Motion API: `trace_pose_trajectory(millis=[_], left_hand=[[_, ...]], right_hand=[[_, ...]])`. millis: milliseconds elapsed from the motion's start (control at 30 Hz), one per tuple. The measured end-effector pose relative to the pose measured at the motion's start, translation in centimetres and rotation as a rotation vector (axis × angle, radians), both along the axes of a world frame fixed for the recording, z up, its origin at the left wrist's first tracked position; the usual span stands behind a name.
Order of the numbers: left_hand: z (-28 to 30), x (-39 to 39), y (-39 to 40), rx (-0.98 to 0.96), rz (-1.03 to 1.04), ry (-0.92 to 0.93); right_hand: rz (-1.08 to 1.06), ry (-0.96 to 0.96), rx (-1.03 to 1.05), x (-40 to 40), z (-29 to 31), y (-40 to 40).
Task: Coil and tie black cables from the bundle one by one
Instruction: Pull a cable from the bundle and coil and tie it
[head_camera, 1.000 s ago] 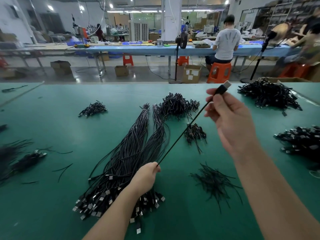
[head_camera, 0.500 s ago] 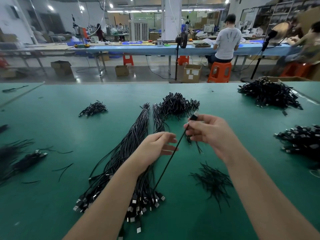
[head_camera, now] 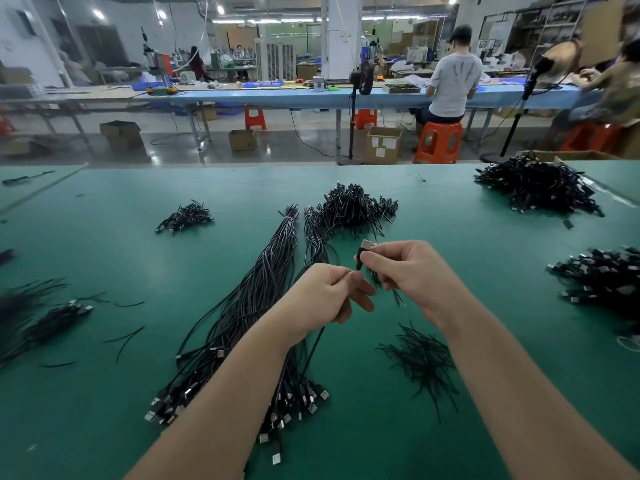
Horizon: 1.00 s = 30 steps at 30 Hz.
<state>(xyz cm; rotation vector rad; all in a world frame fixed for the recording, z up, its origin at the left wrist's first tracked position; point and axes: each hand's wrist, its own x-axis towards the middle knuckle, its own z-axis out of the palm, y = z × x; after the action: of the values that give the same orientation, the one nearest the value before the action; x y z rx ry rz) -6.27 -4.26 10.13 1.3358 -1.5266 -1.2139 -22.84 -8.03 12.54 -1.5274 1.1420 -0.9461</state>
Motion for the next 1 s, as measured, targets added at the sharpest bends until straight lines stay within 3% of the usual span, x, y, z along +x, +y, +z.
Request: trace_pose_trajectory(millis=[300,400,533,633,700,833,1000], left_hand=[[-0.9,-0.1,0.0,-0.006,0.029,0.074],[-0.5,0.0,0.1,-0.128,0.144,0.134],[1.4,0.0,1.3,-0.325,0.083,0.556],[2.3,-1.1,2.5,-0.318,-0.041,0.695],[2.3,-1.8,3.1,-0.311,-0.065,0.693],[1.9,-1.5,3.3,-0.334,-0.015,0.663],[0.6,-0.2,2.6,-0.466,0.113,0.207]], right_hand=[[-0.038,-0.045,0.000,0.3,-1.0,-0.1],[-0.065,-0.033,0.197,0.5,-1.6,0.1],[0.251,0.016,0.602,1.7,-4.4,1.5],[0.412,-0.154,0.623,2.7,-6.0,1.8],[0.361,-0.181,0.581,3.2,-6.1,1.7],[0.178,0.081,0.347,2.9,-6.1,1.1],[0.443,-0.121,0.645,1.5,-5.6,1.0]])
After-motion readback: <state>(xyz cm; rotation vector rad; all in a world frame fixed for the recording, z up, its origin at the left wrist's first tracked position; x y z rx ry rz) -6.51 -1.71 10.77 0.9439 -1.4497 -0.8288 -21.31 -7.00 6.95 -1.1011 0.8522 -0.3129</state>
